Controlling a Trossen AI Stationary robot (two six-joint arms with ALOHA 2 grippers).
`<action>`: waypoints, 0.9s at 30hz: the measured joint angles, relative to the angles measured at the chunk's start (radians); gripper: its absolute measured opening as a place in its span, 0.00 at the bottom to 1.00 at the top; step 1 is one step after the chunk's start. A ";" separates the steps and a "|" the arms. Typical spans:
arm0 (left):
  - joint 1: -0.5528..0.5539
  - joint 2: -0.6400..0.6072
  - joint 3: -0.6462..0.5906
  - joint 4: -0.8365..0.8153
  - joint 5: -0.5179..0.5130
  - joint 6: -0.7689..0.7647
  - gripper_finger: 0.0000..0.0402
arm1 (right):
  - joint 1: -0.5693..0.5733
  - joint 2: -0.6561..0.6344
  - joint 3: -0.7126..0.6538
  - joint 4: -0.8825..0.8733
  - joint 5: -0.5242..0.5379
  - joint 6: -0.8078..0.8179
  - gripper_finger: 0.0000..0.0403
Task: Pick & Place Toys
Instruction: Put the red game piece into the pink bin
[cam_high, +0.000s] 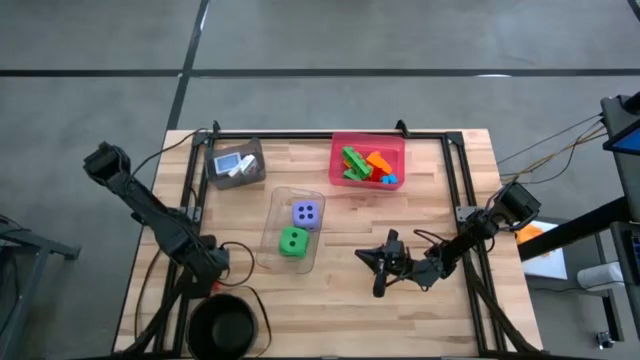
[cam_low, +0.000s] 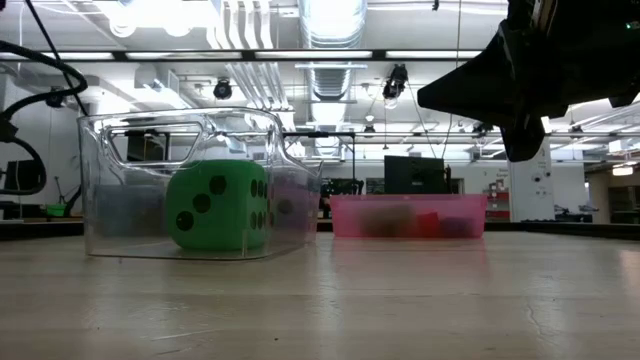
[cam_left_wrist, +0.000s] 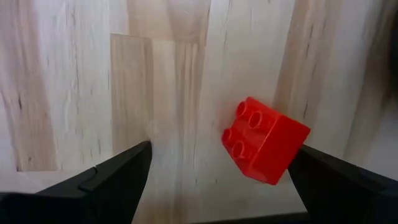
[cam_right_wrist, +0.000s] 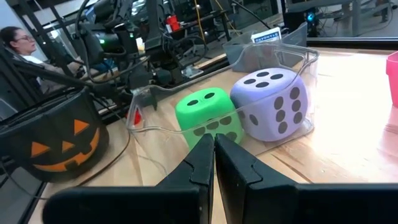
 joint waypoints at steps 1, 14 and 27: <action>0.000 0.013 0.003 0.000 0.000 0.000 0.93 | 0.000 0.000 0.000 -0.002 0.000 0.000 0.04; 0.000 0.034 0.019 -0.017 -0.051 0.053 0.58 | 0.000 0.000 0.000 -0.021 -0.001 0.000 0.04; 0.001 0.034 0.038 0.024 -0.126 0.087 0.22 | 0.000 0.000 0.000 -0.021 -0.007 0.000 0.04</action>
